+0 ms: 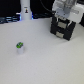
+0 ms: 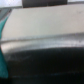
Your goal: Open the kcup holder, insert the kcup into the holder, and close the kcup holder
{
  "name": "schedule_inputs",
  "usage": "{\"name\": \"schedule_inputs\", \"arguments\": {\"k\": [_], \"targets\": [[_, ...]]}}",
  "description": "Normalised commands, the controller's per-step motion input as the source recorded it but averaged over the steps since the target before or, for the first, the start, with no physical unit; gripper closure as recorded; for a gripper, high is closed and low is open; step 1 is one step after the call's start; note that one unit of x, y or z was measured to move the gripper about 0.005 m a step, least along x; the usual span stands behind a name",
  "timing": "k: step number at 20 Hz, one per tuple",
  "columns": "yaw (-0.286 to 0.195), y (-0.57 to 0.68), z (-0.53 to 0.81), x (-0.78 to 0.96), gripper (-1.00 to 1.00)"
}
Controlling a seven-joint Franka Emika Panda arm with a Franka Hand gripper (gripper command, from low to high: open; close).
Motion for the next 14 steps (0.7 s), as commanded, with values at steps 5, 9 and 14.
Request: {"name": "schedule_inputs", "arguments": {"k": [5, 9, 14], "targets": [[-0.042, -0.18, 0.09, 0.52, 1.0], [-0.01, -0.3, 0.25, 0.25, 1.0], [-0.041, -0.34, 0.17, 0.79, 1.0]]}}
